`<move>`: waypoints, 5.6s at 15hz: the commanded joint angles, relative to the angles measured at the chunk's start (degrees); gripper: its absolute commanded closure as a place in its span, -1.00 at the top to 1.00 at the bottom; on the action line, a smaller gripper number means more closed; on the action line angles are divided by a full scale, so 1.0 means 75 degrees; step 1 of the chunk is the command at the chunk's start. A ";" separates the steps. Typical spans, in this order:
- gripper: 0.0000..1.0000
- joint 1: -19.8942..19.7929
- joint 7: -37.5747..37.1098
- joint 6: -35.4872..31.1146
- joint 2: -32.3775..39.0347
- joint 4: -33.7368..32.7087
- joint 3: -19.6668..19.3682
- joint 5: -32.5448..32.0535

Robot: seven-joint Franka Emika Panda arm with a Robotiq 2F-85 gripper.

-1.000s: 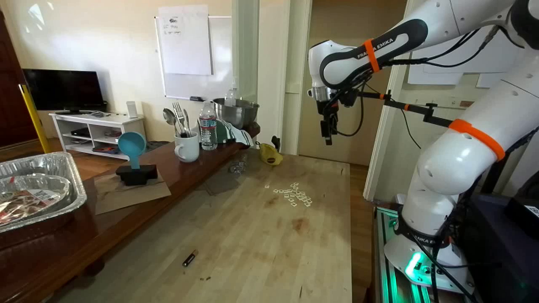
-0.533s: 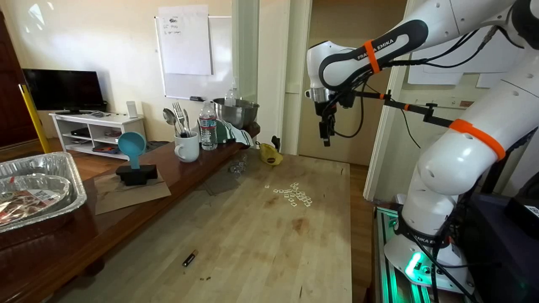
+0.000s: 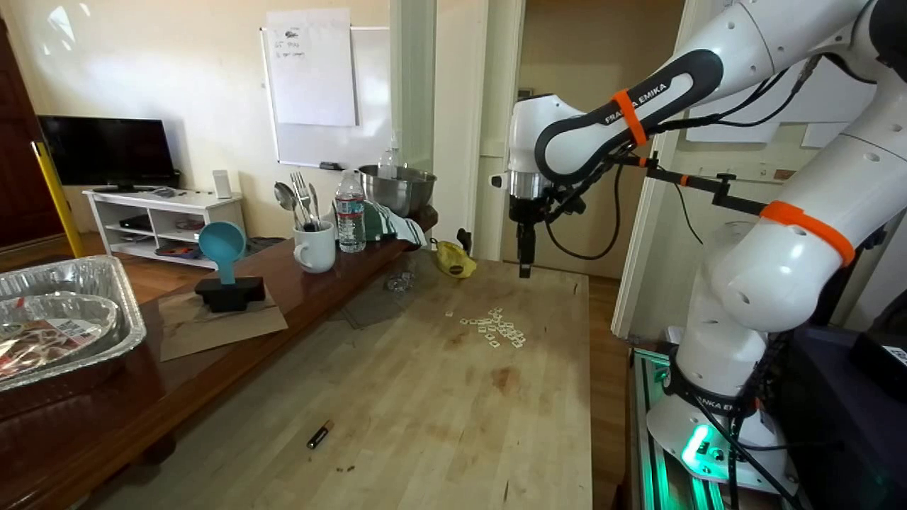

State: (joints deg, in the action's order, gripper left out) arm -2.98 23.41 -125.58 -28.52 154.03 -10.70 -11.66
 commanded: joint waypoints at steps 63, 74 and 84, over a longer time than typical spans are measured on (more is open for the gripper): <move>0.12 0.0743 0.1121 -0.3750 0.2453 0.0477 0.0392 0.1451; -1.00 0.0600 0.3600 -0.4116 0.3116 0.0487 0.0091 0.1857; -1.00 0.0218 0.4658 -0.4984 0.4071 0.0487 0.0406 0.1867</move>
State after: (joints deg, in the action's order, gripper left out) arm 0.33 56.70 -159.02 -1.01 157.68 -8.95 2.24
